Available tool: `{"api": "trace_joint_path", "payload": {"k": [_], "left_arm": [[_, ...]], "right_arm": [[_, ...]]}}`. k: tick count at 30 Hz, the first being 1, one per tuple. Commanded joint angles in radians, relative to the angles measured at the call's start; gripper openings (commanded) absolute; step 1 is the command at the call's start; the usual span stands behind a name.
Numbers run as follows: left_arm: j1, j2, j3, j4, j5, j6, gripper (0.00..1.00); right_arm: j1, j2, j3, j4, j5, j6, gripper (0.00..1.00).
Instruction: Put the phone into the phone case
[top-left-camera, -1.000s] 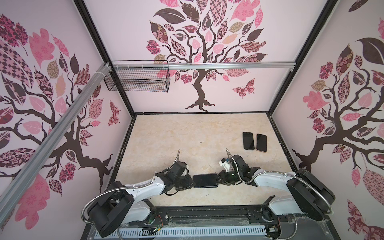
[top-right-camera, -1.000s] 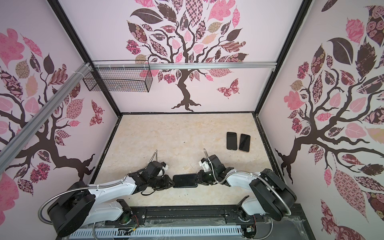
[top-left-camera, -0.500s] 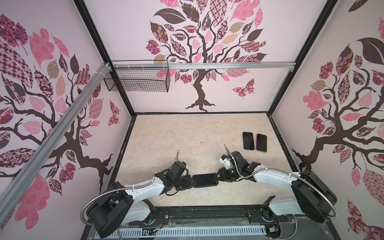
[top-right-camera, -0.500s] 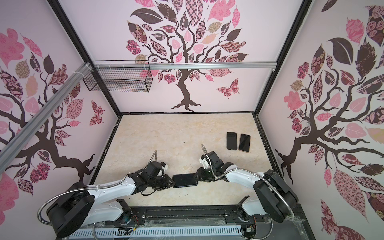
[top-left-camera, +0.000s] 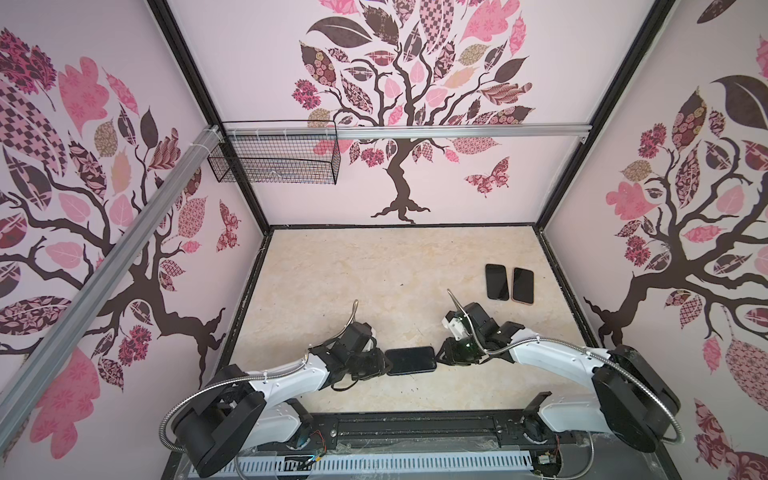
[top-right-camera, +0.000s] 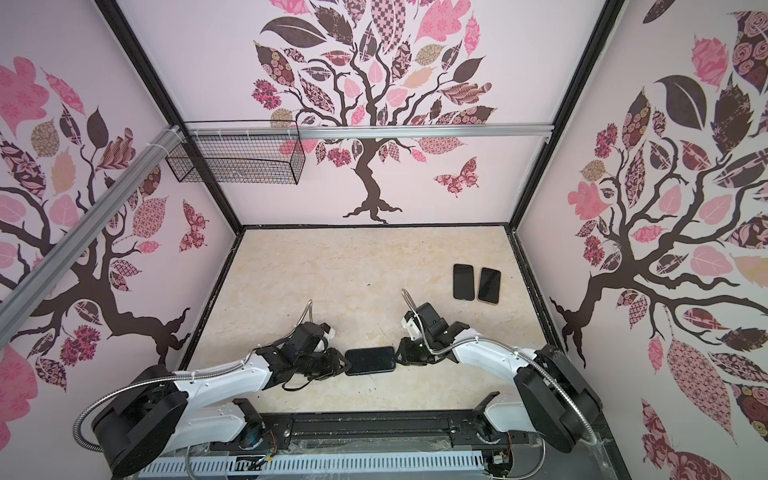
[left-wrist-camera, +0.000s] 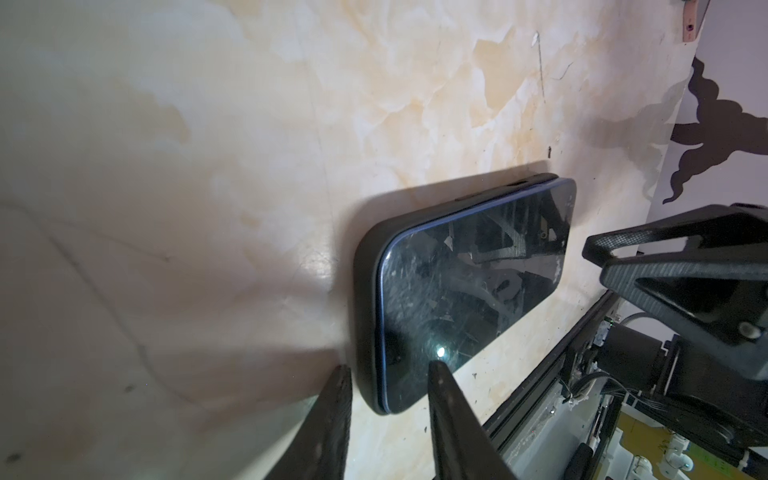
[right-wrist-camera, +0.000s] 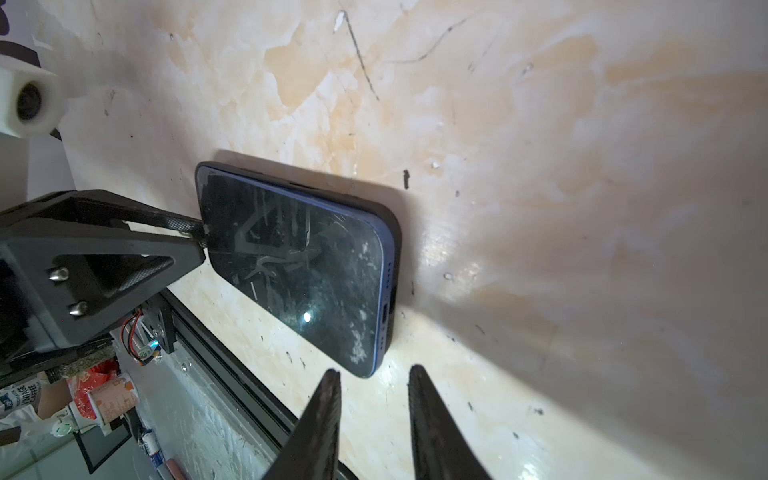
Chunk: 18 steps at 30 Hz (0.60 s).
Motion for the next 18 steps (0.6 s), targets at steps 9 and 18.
{"api": "trace_joint_path", "payload": {"k": [9,18], "left_arm": [[-0.004,0.05,0.02,0.01,-0.005,0.027,0.27],[-0.004,0.061,0.015,0.013,-0.003,0.025,0.24]], "right_arm": [[0.003,0.002,-0.019,0.03,-0.03,-0.015,0.28],[0.004,0.025,-0.036,0.06,-0.045,-0.013,0.24]]}}
